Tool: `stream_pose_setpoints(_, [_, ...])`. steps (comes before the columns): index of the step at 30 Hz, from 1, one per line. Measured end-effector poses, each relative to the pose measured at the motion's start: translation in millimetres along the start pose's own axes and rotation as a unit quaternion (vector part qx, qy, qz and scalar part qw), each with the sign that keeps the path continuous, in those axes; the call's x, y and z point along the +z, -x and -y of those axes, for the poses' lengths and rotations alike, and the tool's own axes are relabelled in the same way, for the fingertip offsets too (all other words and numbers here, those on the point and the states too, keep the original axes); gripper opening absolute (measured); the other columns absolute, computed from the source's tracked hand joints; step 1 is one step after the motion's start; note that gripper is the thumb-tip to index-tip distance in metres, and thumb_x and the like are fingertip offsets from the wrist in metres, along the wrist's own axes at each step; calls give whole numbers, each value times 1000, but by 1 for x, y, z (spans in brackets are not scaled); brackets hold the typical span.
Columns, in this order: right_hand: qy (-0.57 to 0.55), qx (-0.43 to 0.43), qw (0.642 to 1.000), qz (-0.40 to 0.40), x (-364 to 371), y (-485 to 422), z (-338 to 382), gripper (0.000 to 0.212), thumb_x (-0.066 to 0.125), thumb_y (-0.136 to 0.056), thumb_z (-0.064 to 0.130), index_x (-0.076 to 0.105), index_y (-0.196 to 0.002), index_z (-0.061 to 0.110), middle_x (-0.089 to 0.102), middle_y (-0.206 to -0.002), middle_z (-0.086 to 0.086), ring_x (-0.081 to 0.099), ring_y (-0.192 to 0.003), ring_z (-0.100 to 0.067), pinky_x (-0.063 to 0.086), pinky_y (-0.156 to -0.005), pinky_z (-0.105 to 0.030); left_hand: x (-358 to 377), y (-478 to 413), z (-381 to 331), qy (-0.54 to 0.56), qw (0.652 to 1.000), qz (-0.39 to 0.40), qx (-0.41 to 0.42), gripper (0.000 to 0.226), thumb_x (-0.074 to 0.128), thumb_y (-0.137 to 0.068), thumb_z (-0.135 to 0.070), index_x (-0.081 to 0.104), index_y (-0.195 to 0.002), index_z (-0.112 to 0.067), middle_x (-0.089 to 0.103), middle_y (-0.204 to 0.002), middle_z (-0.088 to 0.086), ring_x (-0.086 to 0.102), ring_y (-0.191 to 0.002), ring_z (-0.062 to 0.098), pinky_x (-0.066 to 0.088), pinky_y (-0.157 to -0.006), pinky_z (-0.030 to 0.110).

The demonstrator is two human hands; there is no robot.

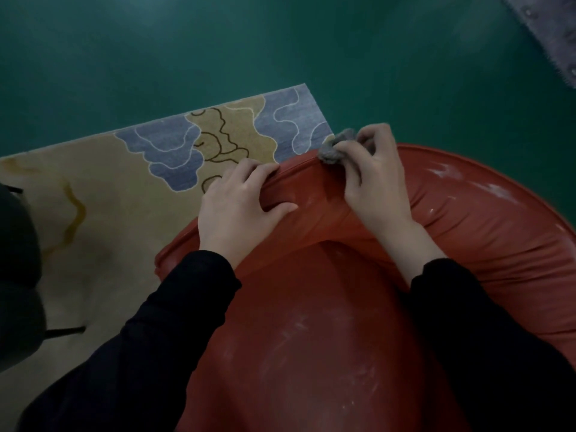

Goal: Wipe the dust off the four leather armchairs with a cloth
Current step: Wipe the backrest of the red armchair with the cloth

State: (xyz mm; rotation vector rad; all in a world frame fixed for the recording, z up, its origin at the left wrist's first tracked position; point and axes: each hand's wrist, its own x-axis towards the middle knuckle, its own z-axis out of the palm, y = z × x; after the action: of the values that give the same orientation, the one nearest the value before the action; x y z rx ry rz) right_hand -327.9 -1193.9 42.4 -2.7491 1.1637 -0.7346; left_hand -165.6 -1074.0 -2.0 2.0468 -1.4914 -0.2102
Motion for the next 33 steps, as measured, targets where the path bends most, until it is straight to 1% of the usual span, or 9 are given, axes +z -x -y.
stream_pose_setpoints(4, [-31,-46,997,45,10,8,18,16,57,-88,-2,67,-100,0,50,-99,-20,52,-86,-30,47,-71,-35,1,0,1,-4,1000,-1,1,62,67,-77,-61,61,-127,-24,59,-117,-6,59,-104,18,50,-81,37])
stream_pose_setpoints(9, [21,-51,997,50,8,7,-2,23,55,-83,-8,66,-101,0,50,-97,-21,51,-86,-34,48,-72,-42,1,0,3,2,1000,2,6,63,66,-78,-62,60,-128,-24,59,-118,-6,58,-107,17,49,-85,36])
stream_pose_setpoints(13, [13,18,1000,10,2,7,-2,20,57,-82,-8,68,-97,1,49,-96,-20,50,-87,-32,47,-75,-37,2,0,3,2,1000,-1,11,62,66,-79,-61,60,-128,-23,60,-118,-5,58,-107,17,49,-85,36])
stream_pose_setpoints(18, [-34,-55,997,47,11,12,21,17,59,-85,-5,67,-100,-1,51,-98,-20,53,-89,-32,43,-78,-31,3,0,3,-9,1000,-16,16,61,68,-78,-58,62,-126,-21,61,-114,-4,60,-104,19,48,-81,35])
stream_pose_setpoints(20, [-14,-34,998,41,8,13,6,17,58,-86,-3,67,-100,1,50,-98,-20,53,-89,-33,45,-79,-34,3,1,3,-5,1000,-17,14,61,69,-78,-59,62,-126,-21,62,-114,-4,60,-105,18,49,-82,34])
stream_pose_setpoints(24, [6,83,996,-11,-6,9,-16,15,56,-86,1,68,-95,1,49,-98,-21,53,-90,-34,46,-82,-35,2,2,2,-1,1000,-15,7,61,68,-78,-60,62,-126,-24,62,-115,-5,60,-106,16,48,-82,33])
stream_pose_setpoints(26, [-20,60,998,-11,-3,7,-4,13,59,-86,3,69,-95,1,49,-99,-20,54,-91,-32,44,-83,-30,2,2,1,-5,1000,-17,8,61,69,-78,-60,62,-126,-24,62,-114,-5,60,-104,18,49,-81,34])
stream_pose_setpoints(29, [-59,-20,997,37,10,10,23,17,66,-84,6,67,-100,0,50,-99,-18,54,-91,-30,46,-82,-32,2,2,1,-10,1000,-21,10,59,70,-77,-58,63,-125,-24,62,-112,-4,61,-101,19,48,-78,34])
stream_pose_setpoints(33, [-52,-4,998,22,14,10,15,14,67,-85,8,69,-96,1,51,-95,-18,54,-86,-31,47,-74,-34,1,2,2,-8,1000,-17,12,60,67,-77,-61,62,-126,-26,60,-112,-6,60,-101,17,49,-76,35])
